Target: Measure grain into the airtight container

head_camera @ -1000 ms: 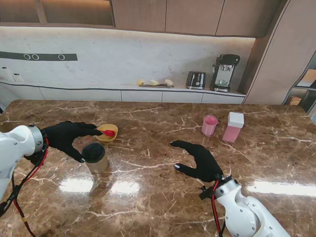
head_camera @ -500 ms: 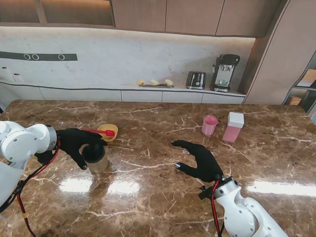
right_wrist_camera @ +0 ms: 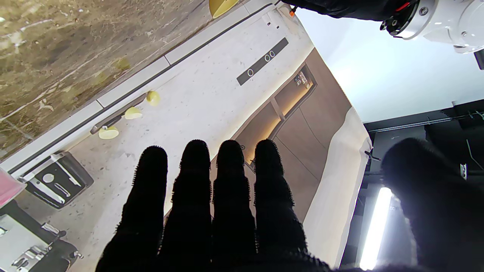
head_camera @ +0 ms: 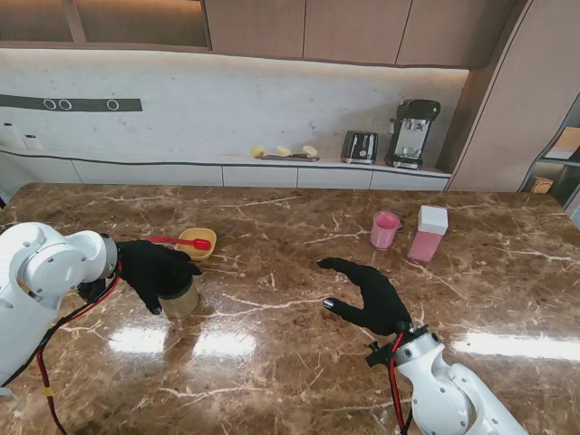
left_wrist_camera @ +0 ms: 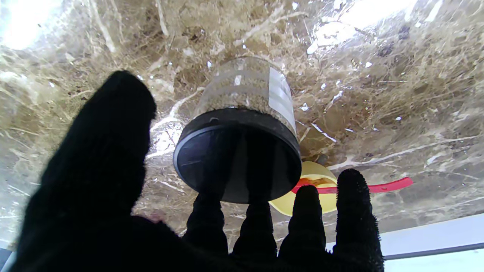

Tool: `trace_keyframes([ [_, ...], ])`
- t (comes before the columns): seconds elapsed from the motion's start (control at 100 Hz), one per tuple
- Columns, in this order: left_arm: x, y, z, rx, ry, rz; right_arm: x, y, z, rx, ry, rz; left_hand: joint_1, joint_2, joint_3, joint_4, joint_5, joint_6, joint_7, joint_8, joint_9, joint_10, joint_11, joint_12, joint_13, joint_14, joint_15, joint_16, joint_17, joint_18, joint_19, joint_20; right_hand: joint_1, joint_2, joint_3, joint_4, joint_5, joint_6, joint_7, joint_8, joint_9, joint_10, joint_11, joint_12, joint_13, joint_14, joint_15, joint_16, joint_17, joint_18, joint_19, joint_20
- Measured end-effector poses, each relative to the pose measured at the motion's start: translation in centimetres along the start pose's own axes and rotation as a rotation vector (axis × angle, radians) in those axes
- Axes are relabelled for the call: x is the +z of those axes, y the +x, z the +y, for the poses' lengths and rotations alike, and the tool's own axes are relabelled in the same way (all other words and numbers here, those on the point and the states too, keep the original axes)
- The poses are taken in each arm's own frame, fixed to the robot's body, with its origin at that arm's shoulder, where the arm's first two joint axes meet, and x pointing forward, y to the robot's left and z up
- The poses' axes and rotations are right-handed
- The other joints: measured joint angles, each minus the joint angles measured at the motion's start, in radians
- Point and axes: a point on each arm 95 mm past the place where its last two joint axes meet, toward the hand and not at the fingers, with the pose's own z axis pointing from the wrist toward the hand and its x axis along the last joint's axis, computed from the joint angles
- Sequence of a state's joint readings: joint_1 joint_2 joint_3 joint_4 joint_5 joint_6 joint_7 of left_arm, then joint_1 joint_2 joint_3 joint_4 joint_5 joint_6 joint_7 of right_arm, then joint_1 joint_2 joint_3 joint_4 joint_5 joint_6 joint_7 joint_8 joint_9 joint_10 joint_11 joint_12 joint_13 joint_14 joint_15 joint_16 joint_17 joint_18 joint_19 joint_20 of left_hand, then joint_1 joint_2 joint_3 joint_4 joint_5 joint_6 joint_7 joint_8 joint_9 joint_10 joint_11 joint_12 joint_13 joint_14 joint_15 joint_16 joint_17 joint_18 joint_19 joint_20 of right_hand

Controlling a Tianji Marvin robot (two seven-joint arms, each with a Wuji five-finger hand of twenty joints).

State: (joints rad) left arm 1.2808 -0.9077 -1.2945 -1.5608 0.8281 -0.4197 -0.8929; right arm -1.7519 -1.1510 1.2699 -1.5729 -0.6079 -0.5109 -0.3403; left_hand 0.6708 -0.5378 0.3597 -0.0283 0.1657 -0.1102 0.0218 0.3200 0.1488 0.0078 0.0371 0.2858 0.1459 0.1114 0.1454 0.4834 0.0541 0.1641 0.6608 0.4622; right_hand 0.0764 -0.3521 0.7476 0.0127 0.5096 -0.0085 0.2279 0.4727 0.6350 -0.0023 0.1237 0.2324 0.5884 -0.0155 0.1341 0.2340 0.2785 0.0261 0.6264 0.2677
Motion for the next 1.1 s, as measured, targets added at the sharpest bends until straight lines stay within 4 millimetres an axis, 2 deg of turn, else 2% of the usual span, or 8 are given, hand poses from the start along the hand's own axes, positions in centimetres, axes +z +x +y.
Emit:
trace_keyframes([
  [0.21, 1.2, 0.2, 0.4, 0.011, -0.006, 0.010, -0.1, -0.1, 0.0, 0.002, 0.001, -0.003, 0.000, -0.031, 0.185, -0.030, -0.021, -0.001, 0.036, 0.157, 0.000, 0.008, 0.000, 0.104, 0.050, 0.000, 0.118, 0.192, 0.064, 0.004, 0.132, 0.059, 0.024, -0.001, 0.007, 0.000, 0.000, 0.000, 0.000, 0.000, 0.001, 0.000, 0.000, 0.000, 0.000, 0.000, 0.000, 0.001, 0.008, 0.001, 0.002, 0.011],
  [0.35, 1.7, 0.2, 0.6, 0.011, 0.009, 0.013, -0.2, -0.1, 0.0, 0.004, 0.002, -0.004, -0.002, -0.042, 0.305, -0.039, -0.021, -0.002, 0.053, 0.310, -0.005, 0.020, 0.036, 0.222, 0.085, 0.001, 0.224, 0.355, 0.134, -0.042, 0.223, 0.113, 0.025, -0.001, 0.007, 0.000, 0.000, 0.000, 0.000, 0.000, 0.001, 0.000, 0.000, 0.000, 0.000, 0.000, 0.000, 0.001, 0.010, 0.001, 0.012, 0.012],
  [0.47, 2.0, 0.2, 0.7, 0.001, 0.030, 0.014, -0.2, -0.1, -0.1, 0.004, 0.003, -0.006, 0.047, -0.041, 0.363, -0.039, -0.030, -0.002, 0.130, 0.454, -0.005, 0.024, 0.118, 0.319, 0.113, 0.031, 0.311, 0.449, 0.196, -0.095, 0.277, 0.141, 0.026, -0.001, 0.007, 0.000, 0.000, 0.000, 0.000, 0.000, 0.001, 0.000, 0.000, 0.000, 0.000, 0.001, 0.000, 0.001, 0.010, 0.001, 0.012, 0.012],
  [0.48, 2.1, 0.2, 0.7, 0.000, 0.034, 0.014, -0.2, -0.1, -0.1, 0.004, 0.004, -0.007, 0.053, -0.043, 0.363, -0.055, -0.030, -0.002, 0.142, 0.469, -0.004, 0.025, 0.126, 0.326, 0.124, 0.033, 0.311, 0.451, 0.200, -0.098, 0.285, 0.142, 0.025, -0.001, 0.007, 0.000, 0.000, 0.000, 0.000, 0.000, 0.001, 0.000, 0.000, 0.000, 0.000, 0.001, 0.000, 0.001, 0.010, 0.001, 0.012, 0.012],
  [0.59, 2.5, 0.2, 1.0, -0.026, 0.084, 0.019, -0.3, -0.1, -0.1, 0.002, 0.005, -0.007, 0.082, -0.063, 0.362, -0.057, -0.030, 0.001, 0.309, 0.570, 0.019, 0.033, 0.279, 0.382, 0.157, 0.059, 0.323, 0.463, 0.260, -0.108, 0.314, 0.142, 0.026, 0.001, 0.007, 0.000, 0.001, 0.000, 0.000, 0.000, 0.001, 0.000, 0.000, 0.000, 0.000, 0.001, 0.000, 0.001, 0.010, 0.001, 0.012, 0.012],
  [0.76, 3.1, 0.4, 1.1, -0.044, 0.156, 0.045, -0.3, -0.1, -0.2, 0.001, 0.009, -0.009, 0.082, -0.151, 0.355, -0.064, 0.022, 0.012, 0.604, 0.502, 0.173, 0.061, 0.406, 0.397, 0.299, 0.122, 0.323, 0.459, 0.398, -0.082, 0.390, 0.142, 0.026, 0.002, 0.007, 0.000, 0.001, 0.000, 0.000, 0.000, 0.001, 0.000, 0.000, 0.000, 0.000, 0.002, 0.000, 0.001, 0.010, 0.002, 0.012, 0.012],
  [0.91, 3.6, 1.1, 1.1, -0.069, 0.179, 0.070, -0.3, -0.1, -0.2, -0.001, 0.013, -0.014, 0.082, -0.177, 0.342, -0.066, 0.082, 0.012, 0.627, 0.463, 0.225, 0.079, 0.406, 0.397, 0.350, 0.162, 0.323, 0.463, 0.452, -0.043, 0.414, 0.143, 0.026, 0.002, 0.007, 0.000, 0.001, 0.000, 0.000, 0.000, 0.001, 0.000, 0.000, 0.000, 0.000, 0.002, 0.000, 0.001, 0.010, 0.002, 0.012, 0.012],
  [1.1, 4.7, 2.5, 0.7, -0.092, 0.210, 0.093, -0.4, -0.3, -0.3, -0.004, 0.013, -0.026, 0.082, -0.202, 0.255, -0.089, 0.148, 0.012, 0.653, 0.454, 0.303, 0.093, 0.405, 0.472, 0.438, 0.200, 0.323, 0.588, 0.511, 0.005, 0.440, 0.144, 0.026, 0.002, 0.007, 0.000, 0.001, 0.000, 0.000, 0.000, 0.001, 0.000, 0.000, 0.000, 0.000, 0.002, 0.000, 0.001, 0.010, 0.002, 0.012, 0.012],
])
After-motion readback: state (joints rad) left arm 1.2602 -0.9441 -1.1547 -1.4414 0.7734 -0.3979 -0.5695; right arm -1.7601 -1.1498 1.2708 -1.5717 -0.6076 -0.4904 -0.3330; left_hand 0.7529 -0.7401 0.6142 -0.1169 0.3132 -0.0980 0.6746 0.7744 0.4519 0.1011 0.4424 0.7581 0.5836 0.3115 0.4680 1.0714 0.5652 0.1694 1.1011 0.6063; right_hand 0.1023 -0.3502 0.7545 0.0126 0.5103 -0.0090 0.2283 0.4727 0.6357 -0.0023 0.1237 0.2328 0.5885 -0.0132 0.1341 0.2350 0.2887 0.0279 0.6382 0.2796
